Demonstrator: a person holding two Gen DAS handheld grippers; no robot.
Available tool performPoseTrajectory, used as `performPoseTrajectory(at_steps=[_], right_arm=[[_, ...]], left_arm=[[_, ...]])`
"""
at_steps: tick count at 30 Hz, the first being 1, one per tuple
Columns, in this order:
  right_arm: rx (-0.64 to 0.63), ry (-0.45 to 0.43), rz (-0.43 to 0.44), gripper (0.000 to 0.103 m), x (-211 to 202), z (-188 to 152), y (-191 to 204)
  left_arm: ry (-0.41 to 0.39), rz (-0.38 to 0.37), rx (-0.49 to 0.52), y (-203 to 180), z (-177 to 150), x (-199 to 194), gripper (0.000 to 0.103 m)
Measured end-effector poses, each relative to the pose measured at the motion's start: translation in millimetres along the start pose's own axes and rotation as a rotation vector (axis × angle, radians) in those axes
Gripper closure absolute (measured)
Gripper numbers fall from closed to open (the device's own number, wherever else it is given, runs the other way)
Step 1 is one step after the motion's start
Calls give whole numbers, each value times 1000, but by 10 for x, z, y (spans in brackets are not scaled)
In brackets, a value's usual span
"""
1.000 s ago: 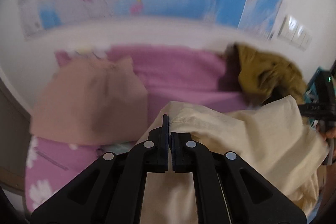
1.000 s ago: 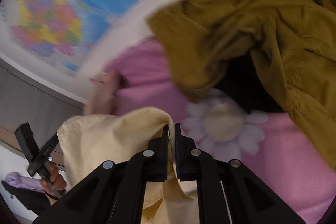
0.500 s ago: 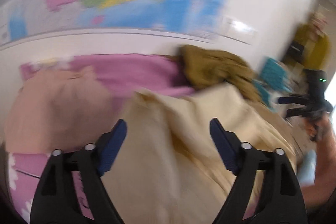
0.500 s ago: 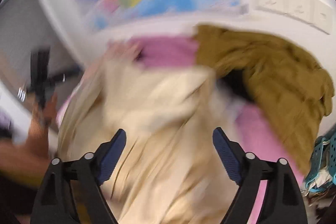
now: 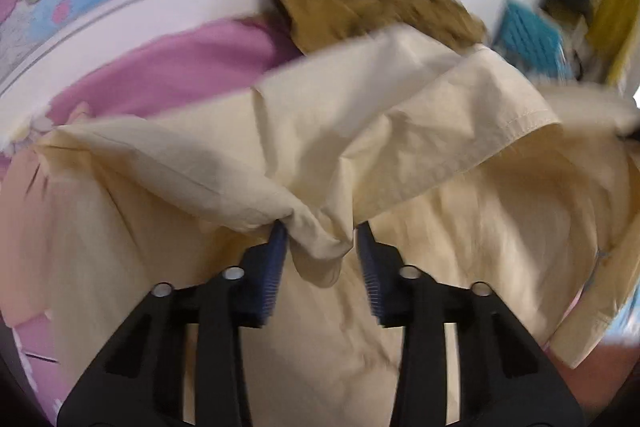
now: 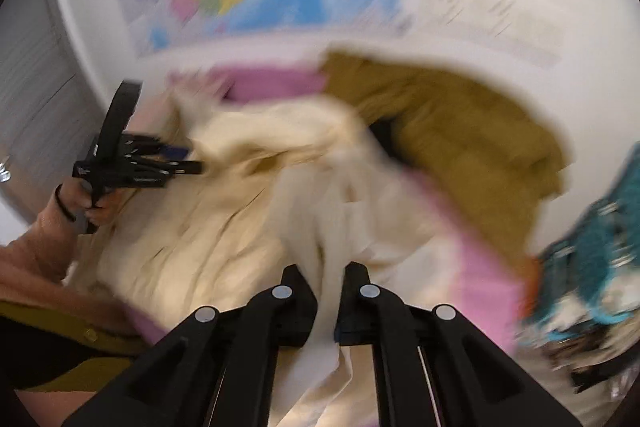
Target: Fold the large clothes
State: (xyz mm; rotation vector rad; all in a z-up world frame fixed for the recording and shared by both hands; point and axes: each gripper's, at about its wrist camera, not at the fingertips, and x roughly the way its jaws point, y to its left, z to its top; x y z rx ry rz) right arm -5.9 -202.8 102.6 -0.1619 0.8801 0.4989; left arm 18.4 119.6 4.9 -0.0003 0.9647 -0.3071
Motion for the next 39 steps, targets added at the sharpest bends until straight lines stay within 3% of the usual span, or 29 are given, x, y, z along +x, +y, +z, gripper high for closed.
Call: performPoseTrajectory(at_steps=[2,5,7,8,9,10,12,13,16,18,20,23,25,26,27,28,29,30,33,36,39], right_arm=[[23,-22,-59,99,-130,75,-261],[58,29,-145,96,90,66,-701],[141,123,-124,78,486,-46,-1018],[172,210,-168,56,720,-108,-1139],[201,274,-274,43,921,-181,-1280],[218,297,-299,41,1014,-183,-1327],[249,250,-273,39,971,-130,-1395],[249,211,-263,35,902,-78,-1372],[149,43,-202,22,626,207,-1071],[56,-22,-123,21,708,456,-751],[-31,-15,-61,20,1008,644,-463],[-129,32,-65,21,1614,898,-145],[-105,65,-51,23,1999,1067,-120],[-76,92,-35,37,2188,1151,-126],[-56,116,-1,70,2346,1220,-139],[-31,140,22,86,2465,1278,-169],[-13,153,46,96,2511,1320,-186],[1,137,58,99,2532,1365,-228],[132,82,91,99,2561,1416,-462],[173,107,67,96,2688,1328,-522],[175,70,7,81,2536,1307,-477]], left_arm=[[-83,-18,-61,210,327,-166,68],[-145,45,-126,456,709,-231,60],[-126,61,-187,670,935,-96,53],[-100,98,-215,771,1028,23,45],[-81,114,-229,827,1062,92,42],[-68,131,-245,889,1091,161,42],[-59,150,-254,930,1073,187,41],[-67,128,-251,918,1051,159,35],[-92,134,-169,822,950,77,22],[-87,135,-99,725,885,76,17],[-55,137,-55,649,835,139,16],[5,174,-28,621,807,313,16],[64,203,-40,690,809,508,16],[89,219,-52,739,821,591,18],[103,235,-62,803,835,658,22],[120,251,-74,872,861,730,27],[128,257,-96,939,895,779,31],[131,250,-114,993,920,797,31],[108,208,-180,1150,987,771,32],[54,251,-154,1191,930,533,22],[7,228,-120,1244,658,125,13]])
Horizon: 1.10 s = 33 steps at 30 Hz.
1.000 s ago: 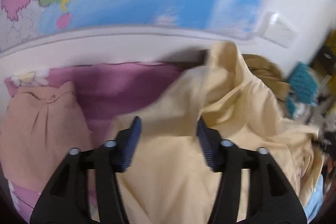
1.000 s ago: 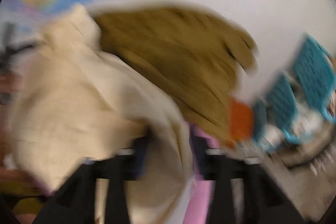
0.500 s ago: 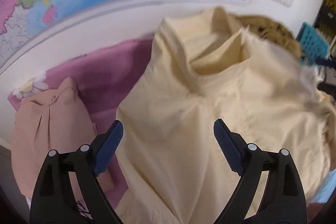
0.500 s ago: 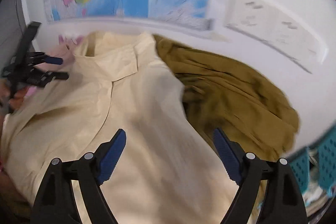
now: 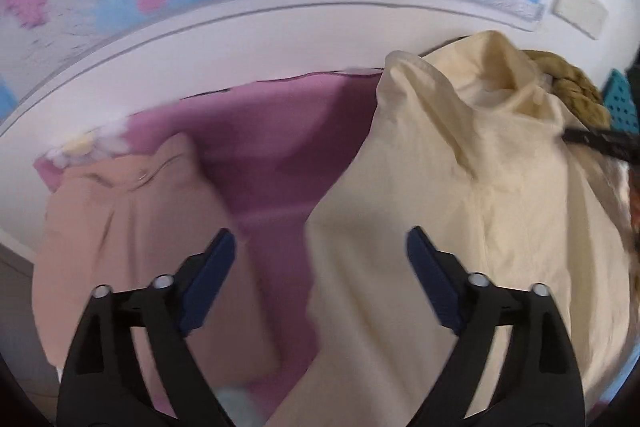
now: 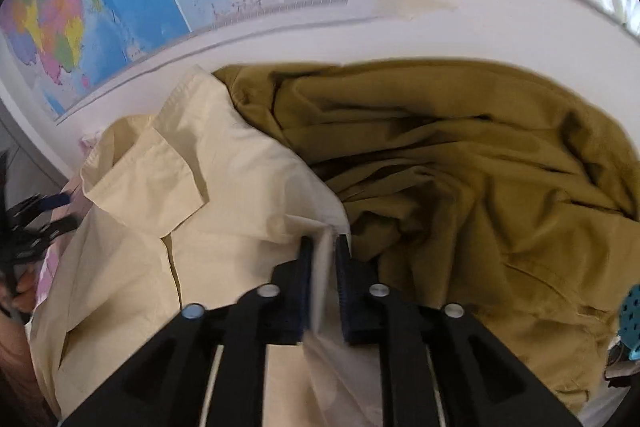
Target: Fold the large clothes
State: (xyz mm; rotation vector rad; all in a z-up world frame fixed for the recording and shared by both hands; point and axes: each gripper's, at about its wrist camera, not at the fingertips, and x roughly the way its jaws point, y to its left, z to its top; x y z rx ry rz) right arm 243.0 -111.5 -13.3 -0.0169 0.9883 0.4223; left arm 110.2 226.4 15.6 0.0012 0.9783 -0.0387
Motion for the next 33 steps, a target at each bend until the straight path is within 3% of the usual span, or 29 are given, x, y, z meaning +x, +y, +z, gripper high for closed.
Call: performPoseTrajectory(at_steps=[1,3,7,12,13,15,16,17,18,19,20,23,25,27,30,31,33], right_arm=[[-5,-32,-46,63,-106,-21,28],[-38,-122,-60,52,-376,-84,152],[-207,-191,33,38,-653,-233,680],[-482,-222,-21,21,-402,-150,1582],[-523,-223,-28,21,-318,-97,1727],[-586,-193,-52,21,-134,-9,1903],[-626,-177,-70,22,-17,35,2010],[-644,-151,-77,34,60,50,2032],[-666,-106,-65,46,154,46,2043],[-678,-71,-69,85,231,72,2067],[-674,-46,-62,99,296,126,2063],[-617,-60,-2,100,167,289,2005],[-575,-139,16,100,-46,430,1976],[-490,-204,23,100,-161,626,1909],[-426,-224,1,100,-64,769,1893],[-420,-215,-3,100,16,788,1920],[-412,-183,-20,100,249,786,1986]], left_arm=[[-3,-23,4,56,-110,-113,13],[-10,-44,26,124,-380,-320,12],[30,-92,32,164,-946,-561,8],[13,-93,141,-28,-1365,-716,8],[42,-88,151,-80,-1417,-681,10],[74,-79,156,-98,-1440,-619,24],[90,-76,157,-109,-1463,-595,36],[98,-75,156,-99,-1463,-576,54],[102,-80,148,-71,-1477,-568,64],[103,-78,134,-31,-1473,-571,80],[94,-78,114,43,-1423,-584,90],[45,-76,36,270,-1204,-723,93],[5,-70,-8,464,-1033,-856,94],[-22,-54,-40,607,-887,-909,94],[-19,-7,-74,782,-716,-787,94],[-2,8,-89,835,-688,-698,92],[48,65,-110,929,-661,-461,77]])
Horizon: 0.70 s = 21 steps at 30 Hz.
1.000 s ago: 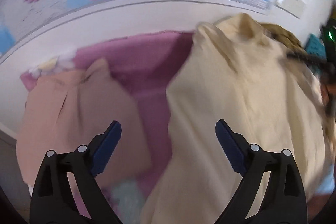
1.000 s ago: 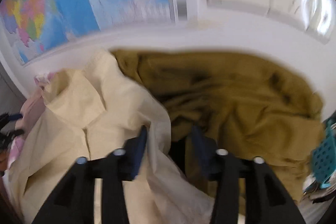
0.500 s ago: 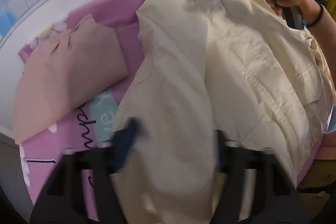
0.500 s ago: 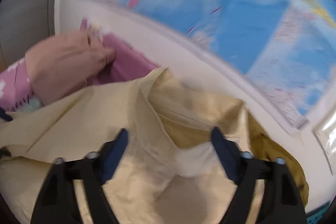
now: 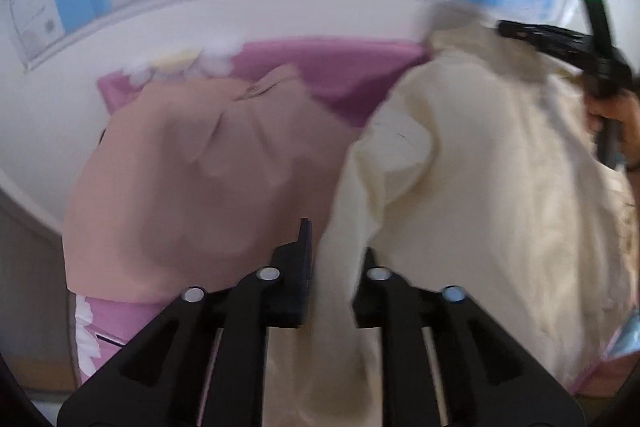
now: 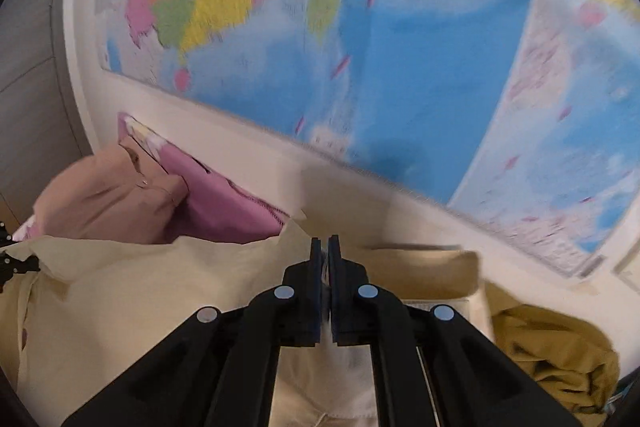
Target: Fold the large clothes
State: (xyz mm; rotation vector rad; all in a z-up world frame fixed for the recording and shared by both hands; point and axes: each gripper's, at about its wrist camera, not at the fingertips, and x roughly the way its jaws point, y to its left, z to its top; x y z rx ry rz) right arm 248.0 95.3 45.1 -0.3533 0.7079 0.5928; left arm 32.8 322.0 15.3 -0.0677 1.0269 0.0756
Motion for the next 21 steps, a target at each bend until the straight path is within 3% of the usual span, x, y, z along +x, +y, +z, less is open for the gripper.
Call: performPoseTrajectory(at_steps=[2,3,6,7,8,10,15,16,18,19,20,21], right_arm=[[-35,31,-44,99,151,-65,79],[-54,47,-68,99,227,-96,117],[-32,78,-72,96,149,-228,-11],[-16,63,-63,87,84,-256,-62],[0,41,-62,65,-18,-272,-114],[27,-17,-78,49,-264,-313,-208],[31,-54,7,47,-792,-528,-272],[26,-48,28,46,-902,-614,-253],[16,-26,77,46,-1022,-737,-193],[14,-19,97,46,-1074,-805,-162],[13,-13,105,46,-1080,-853,-124],[14,-3,125,46,-1143,-929,-102]], left_arm=[[48,87,-21,80,11,226,44],[52,100,-31,106,-7,249,41],[8,42,-52,225,-92,37,30],[-21,38,-43,229,-141,-87,25],[-43,40,-31,224,-175,-176,19],[-70,33,2,196,-324,-369,18],[-36,8,114,9,-712,-451,17],[-20,13,135,-21,-765,-400,19],[-4,18,137,10,-772,-340,53],[3,19,108,71,-716,-328,84],[-2,11,71,159,-627,-339,99],[-19,23,47,252,-547,-357,99]])
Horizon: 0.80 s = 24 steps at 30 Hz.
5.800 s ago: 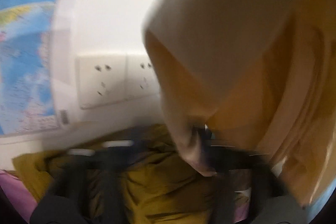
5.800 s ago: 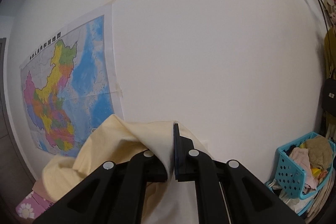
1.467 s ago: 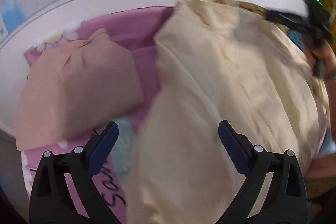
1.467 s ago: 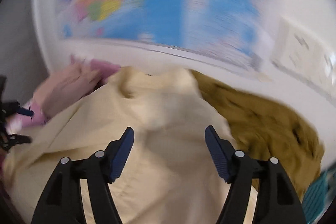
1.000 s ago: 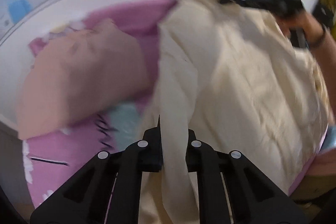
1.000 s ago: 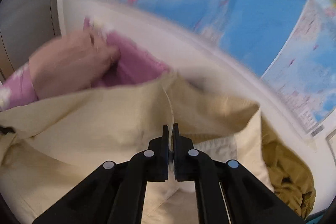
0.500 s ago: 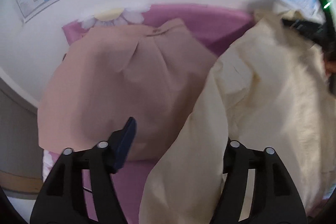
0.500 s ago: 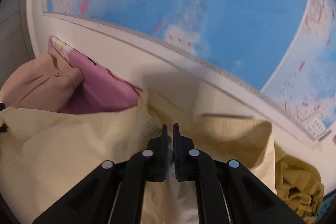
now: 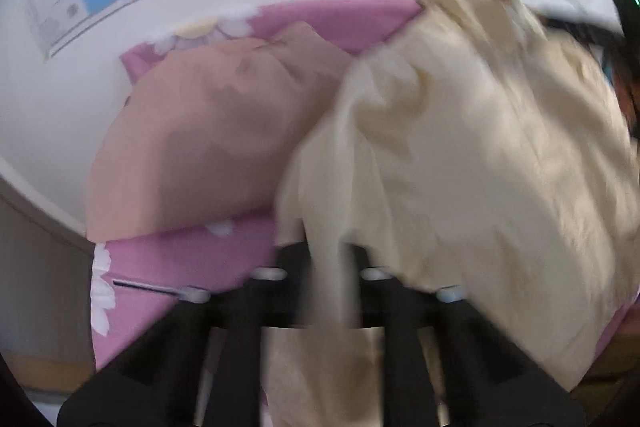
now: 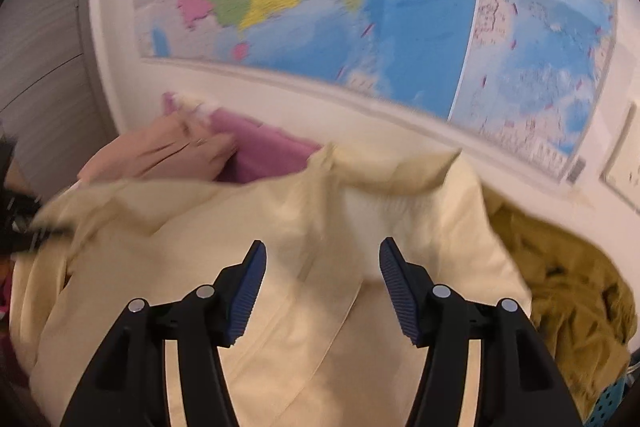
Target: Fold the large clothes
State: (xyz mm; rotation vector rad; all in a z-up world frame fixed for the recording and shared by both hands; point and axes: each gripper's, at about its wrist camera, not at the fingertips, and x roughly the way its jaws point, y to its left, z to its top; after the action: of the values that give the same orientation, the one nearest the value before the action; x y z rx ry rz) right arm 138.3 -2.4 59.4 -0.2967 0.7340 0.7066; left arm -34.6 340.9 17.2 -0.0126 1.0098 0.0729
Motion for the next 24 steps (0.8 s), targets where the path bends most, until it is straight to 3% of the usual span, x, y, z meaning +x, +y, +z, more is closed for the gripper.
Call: performPoseTrajectory(at_steps=[3,4,5,7,8,11,14,16,19,24], right_arm=[[-2,24,48,45,-162,-193,53],[1,28,58,44,-59,-222,163],[3,34,65,44,-56,-259,199],[9,50,71,42,-45,-359,283],[9,61,68,40,-66,-431,308],[25,78,67,39,-184,-634,327],[58,53,81,31,-492,-906,279],[110,13,90,29,-797,-1157,197],[194,-23,91,27,-1138,-1507,68],[374,-26,2,26,-1609,-2207,-168]], left_arm=[[-65,51,-125,325,315,-97,97],[-64,73,-162,413,396,-77,87],[-52,109,-167,425,432,-48,59],[6,358,-132,384,464,137,21],[20,439,-117,337,448,199,22],[-18,328,-142,192,293,75,23],[-138,101,-148,44,42,-360,13],[-190,-47,-118,-147,-188,-628,12],[-187,-217,-85,-438,-529,-770,11],[-99,-345,-43,-975,-1048,-545,11]])
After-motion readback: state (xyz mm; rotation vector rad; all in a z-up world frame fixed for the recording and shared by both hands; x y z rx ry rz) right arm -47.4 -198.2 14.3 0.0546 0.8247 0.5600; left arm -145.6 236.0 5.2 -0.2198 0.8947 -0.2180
